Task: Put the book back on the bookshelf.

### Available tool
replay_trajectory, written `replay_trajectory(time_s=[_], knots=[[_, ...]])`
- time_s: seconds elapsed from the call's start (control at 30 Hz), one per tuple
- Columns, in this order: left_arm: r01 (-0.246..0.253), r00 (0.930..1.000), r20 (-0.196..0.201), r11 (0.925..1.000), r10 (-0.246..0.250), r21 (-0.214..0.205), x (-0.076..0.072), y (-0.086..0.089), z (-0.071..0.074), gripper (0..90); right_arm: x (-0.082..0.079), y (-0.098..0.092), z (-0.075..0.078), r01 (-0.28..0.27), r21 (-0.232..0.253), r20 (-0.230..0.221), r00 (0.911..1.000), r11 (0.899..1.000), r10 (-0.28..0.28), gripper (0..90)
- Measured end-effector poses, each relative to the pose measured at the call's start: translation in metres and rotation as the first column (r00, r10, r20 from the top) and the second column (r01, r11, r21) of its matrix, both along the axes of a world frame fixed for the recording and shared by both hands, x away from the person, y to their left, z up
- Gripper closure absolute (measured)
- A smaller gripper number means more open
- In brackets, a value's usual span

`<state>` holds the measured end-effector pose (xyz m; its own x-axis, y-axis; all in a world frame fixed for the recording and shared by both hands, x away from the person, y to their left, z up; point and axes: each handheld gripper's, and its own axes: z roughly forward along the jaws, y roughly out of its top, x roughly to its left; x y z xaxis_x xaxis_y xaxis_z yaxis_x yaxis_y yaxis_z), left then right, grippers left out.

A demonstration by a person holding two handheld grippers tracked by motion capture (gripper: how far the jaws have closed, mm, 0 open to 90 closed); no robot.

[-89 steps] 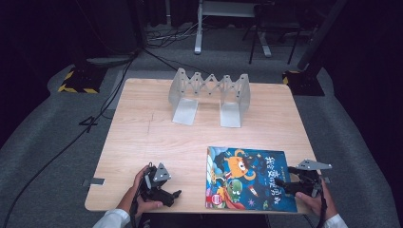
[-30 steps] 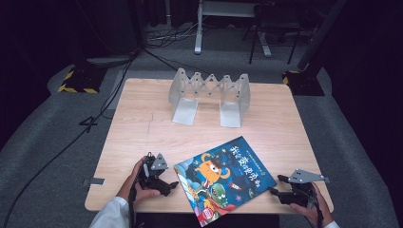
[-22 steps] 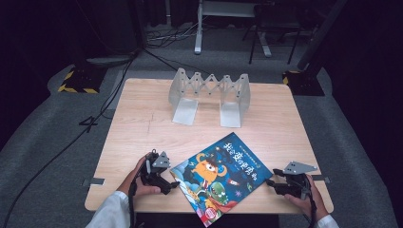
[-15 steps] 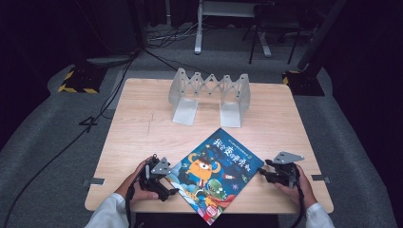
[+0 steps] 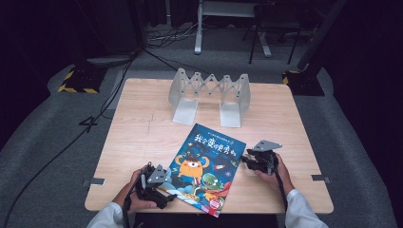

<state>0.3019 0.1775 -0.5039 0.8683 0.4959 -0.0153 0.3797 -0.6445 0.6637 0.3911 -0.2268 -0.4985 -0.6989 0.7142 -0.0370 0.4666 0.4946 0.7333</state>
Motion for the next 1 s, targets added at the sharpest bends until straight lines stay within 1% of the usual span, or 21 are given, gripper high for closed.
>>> replay_trajectory(time_s=[0.03, 0.07, 0.1, 0.13, 0.17, 0.2, 0.23, 0.33, 0.37, 0.4, 0.43, 0.47, 0.5, 0.53, 0.57, 0.6, 0.63, 0.7, 0.83, 0.9, 1.0], knots=[[-0.003, 1.0000, 0.002, 1.0000, 0.003, -0.003, -0.002, 0.000, 0.000, 8.4, -0.004, 0.001, 0.000, -0.026, 0.010, -0.020, 0.9995, 1.000, 0.026, 49.9], [-0.006, 1.0000, -0.001, 1.0000, 0.006, -0.002, -0.004, 0.000, 0.000, 10.4, -0.016, 0.005, 0.000, -0.083, 0.005, -0.029, 0.9961, 0.997, 0.084, 45.8], [-0.005, 1.0000, -0.007, 1.0000, 0.005, 0.001, -0.007, -0.003, 0.001, 11.2, -0.024, 0.007, 0.000, -0.127, 0.004, -0.032, 0.9914, 0.992, 0.127, 43.4], [0.000, 1.0000, -0.008, 1.0000, 0.000, 0.000, -0.009, -0.005, 0.002, 12.7, -0.031, 0.009, 0.000, -0.153, 0.004, -0.033, 0.9876, 0.988, 0.153, 42.8], [0.000, 1.0000, -0.008, 1.0000, 0.000, 0.000, -0.009, -0.005, 0.002, 13.7, -0.031, 0.009, 0.000, -0.153, 0.004, -0.033, 0.9876, 0.988, 0.153, 42.8], [0.004, 1.0000, -0.008, 1.0000, -0.004, 0.002, -0.010, -0.007, 0.002, 13.7, -0.037, 0.009, 0.000, -0.157, 0.003, -0.029, 0.9872, 0.988, 0.157, 42.9], [0.014, 0.9998, -0.012, 0.9999, -0.014, 0.006, -0.011, -0.009, 0.002, 13.9, -0.044, 0.009, 0.000, -0.162, -0.001, -0.035, 0.9862, 0.987, 0.162, 42.9], [0.020, 0.9997, -0.015, 0.9998, -0.020, 0.008, -0.012, -0.012, 0.003, 14.3, -0.045, 0.007, -0.001, -0.153, 0.004, -0.021, 0.9879, 0.988, 0.153, 40.2], [0.032, 0.9994, -0.017, 0.9995, -0.032, 0.009, -0.012, -0.015, 0.003, 14.5, -0.041, 0.003, -0.002, -0.136, 0.017, -0.024, 0.9904, 0.991, 0.136, 39.4], [0.032, 0.9994, -0.017, 0.9995, -0.032, 0.009, -0.012, -0.015, 0.003, 14.6, -0.040, 0.003, -0.002, -0.130, 0.009, -0.017, 0.9914, 0.992, 0.130, 37.4], [0.049, 0.9986, -0.018, 0.9988, -0.049, -0.004, -0.014, -0.019, 0.003, 14.8, -0.038, 0.001, -0.002, -0.113, -0.001, -0.007, 0.9936, 0.994, 0.113, 37.9], [0.049, 0.9986, -0.018, 0.9988, -0.049, -0.004, -0.014, -0.019, 0.003, 15.1, -0.038, 0.001, -0.002, -0.113, -0.001, -0.007, 0.9936, 0.994, 0.113, 37.9], [0.056, 0.9980, -0.026, 0.9982, -0.057, -0.021, -0.014, -0.023, 0.002, 15.1, -0.036, -0.001, -0.002, -0.094, -0.001, -0.003, 0.9956, 0.996, 0.094, 39.0], [0.072, 0.9971, -0.024, 0.9972, -0.073, -0.022, -0.015, -0.029, 0.002, 15.3, -0.031, -0.007, -0.002, -0.049, 0.009, -0.009, 0.9987, 0.999, 0.049, 39.1], [0.071, 0.9972, -0.022, 0.9973, -0.072, -0.015, -0.016, -0.033, 0.003, 15.5, -0.029, -0.009, -0.002, -0.034, 0.013, -0.017, 0.9993, 0.999, 0.034, 38.9], [0.071, 0.9972, -0.022, 0.9973, -0.072, -0.015, -0.016, -0.033, 0.003, 15.7, -0.028, -0.012, -0.002, -0.028, 0.010, -0.018, 0.9994, 1.000, 0.028, 36.9], [0.074, 0.9972, -0.008, 0.9972, -0.074, -0.006, -0.018, -0.040, 0.002, 15.6, -0.028, -0.014, -0.002, -0.027, 0.004, -0.015, 0.9995, 1.000, 0.027, 35.8], [0.090, 0.9959, -0.006, 0.9959, -0.090, -0.013, -0.019, -0.044, 0.002, 15.9, -0.029, -0.018, -0.001, -0.030, 0.006, -0.024, 0.9992, 1.000, 0.031, 35.3], [0.115, 0.9931, -0.016, 0.9927, -0.116, -0.035, -0.019, -0.047, 0.002, 17.8, -0.037, -0.026, -0.001, -0.038, 0.006, -0.033, 0.9987, 0.999, 0.038, 34.2], [0.109, 0.9937, -0.020, 0.9930, -0.110, -0.046, -0.019, -0.049, 0.002, 19.3, -0.043, -0.028, -0.001, -0.045, 0.004, -0.033, 0.9984, 0.999, 0.045, 34.1], [0.107, 0.9942, -0.009, 0.9938, -0.107, -0.030, -0.019, -0.051, 0.002, 21.1, -0.053, -0.030, -0.001, -0.069, 0.001, -0.038, 0.9969, 0.998, 0.069, 34.0]])
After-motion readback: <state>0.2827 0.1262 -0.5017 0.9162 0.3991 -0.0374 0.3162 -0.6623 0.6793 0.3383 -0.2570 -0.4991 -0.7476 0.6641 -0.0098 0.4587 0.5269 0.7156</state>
